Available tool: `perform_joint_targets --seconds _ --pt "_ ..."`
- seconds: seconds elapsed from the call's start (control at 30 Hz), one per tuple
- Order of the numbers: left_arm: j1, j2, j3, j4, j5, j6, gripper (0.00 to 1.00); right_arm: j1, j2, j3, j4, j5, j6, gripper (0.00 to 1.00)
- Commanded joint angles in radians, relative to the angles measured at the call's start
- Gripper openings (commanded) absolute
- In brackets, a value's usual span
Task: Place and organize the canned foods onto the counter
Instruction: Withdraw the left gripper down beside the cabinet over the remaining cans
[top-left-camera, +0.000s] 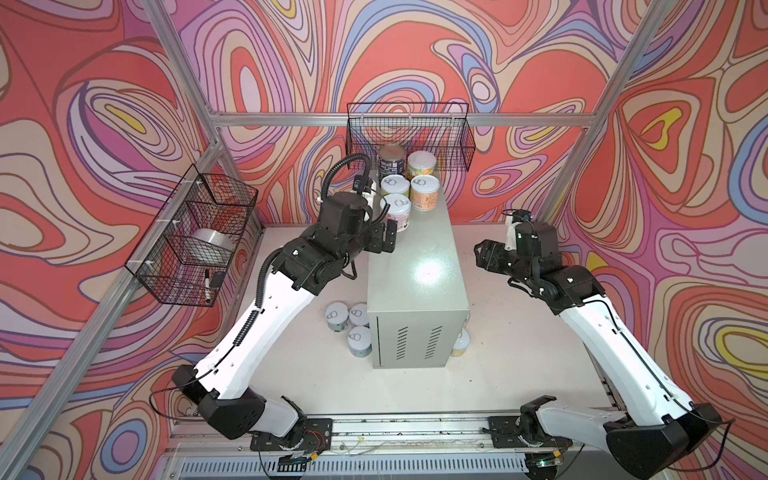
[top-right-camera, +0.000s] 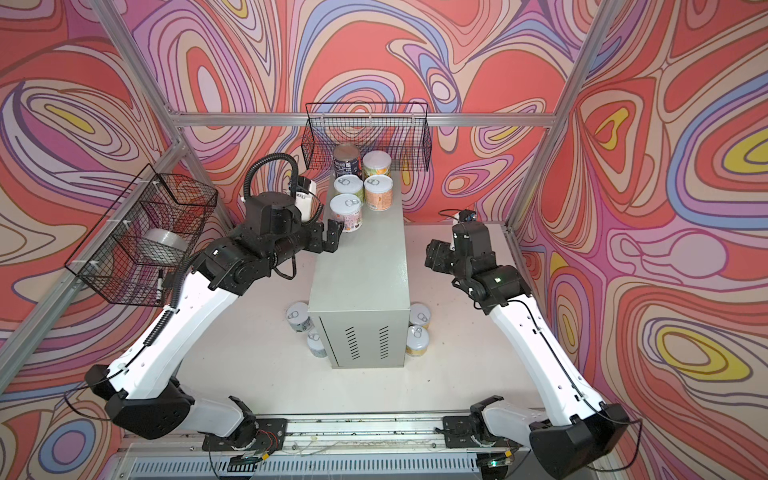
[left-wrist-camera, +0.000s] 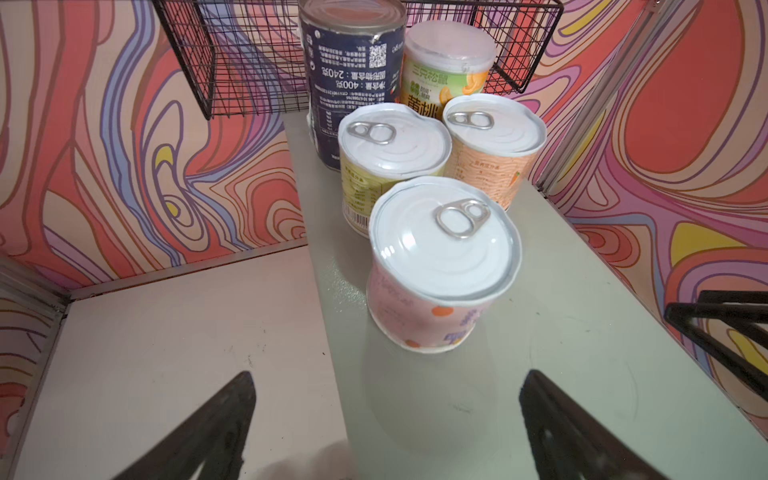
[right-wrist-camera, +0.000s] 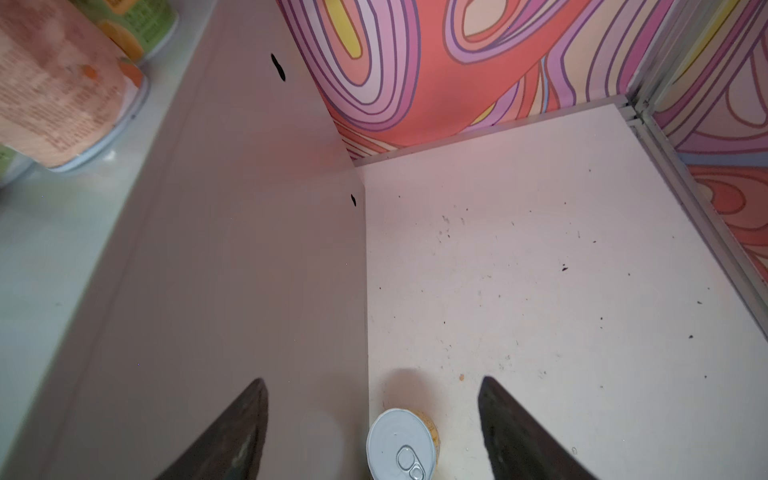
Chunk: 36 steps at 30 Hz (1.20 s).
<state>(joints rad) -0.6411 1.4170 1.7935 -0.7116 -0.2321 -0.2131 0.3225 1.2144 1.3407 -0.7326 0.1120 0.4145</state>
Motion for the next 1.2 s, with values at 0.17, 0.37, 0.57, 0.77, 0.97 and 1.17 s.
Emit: perform_joint_targets --seconds 0.17,0.37,0.57,0.77,0.97,1.17 --pt "0.006 -0.331 -0.319 -0.051 -0.205 -0.031 1.0 -0.004 -0.04 -0.145 -0.047 -0.06 0.116 0.83" --pt "0.023 -0.402 -0.423 -0.249 -0.282 -0.123 1.0 -0.004 -0.03 -0.224 -0.05 -0.063 0.182 0.83" --pt "0.028 -0.453 -0.681 -0.144 -0.244 -0.218 1.0 -0.003 -0.024 -0.281 -0.016 -0.088 0.223 0.88" --pt "0.082 -0.463 -0.828 -0.026 -0.144 -0.282 1.0 -0.003 0.024 -0.31 -0.017 -0.101 0.221 0.92" --pt "0.198 -0.461 -0.931 0.003 -0.027 -0.329 1.0 -0.001 0.029 -0.368 0.044 -0.128 0.253 0.91" --pt "0.256 -0.382 -0.97 0.027 0.037 -0.347 1.0 0.002 0.012 -0.4 0.061 -0.123 0.26 0.91"
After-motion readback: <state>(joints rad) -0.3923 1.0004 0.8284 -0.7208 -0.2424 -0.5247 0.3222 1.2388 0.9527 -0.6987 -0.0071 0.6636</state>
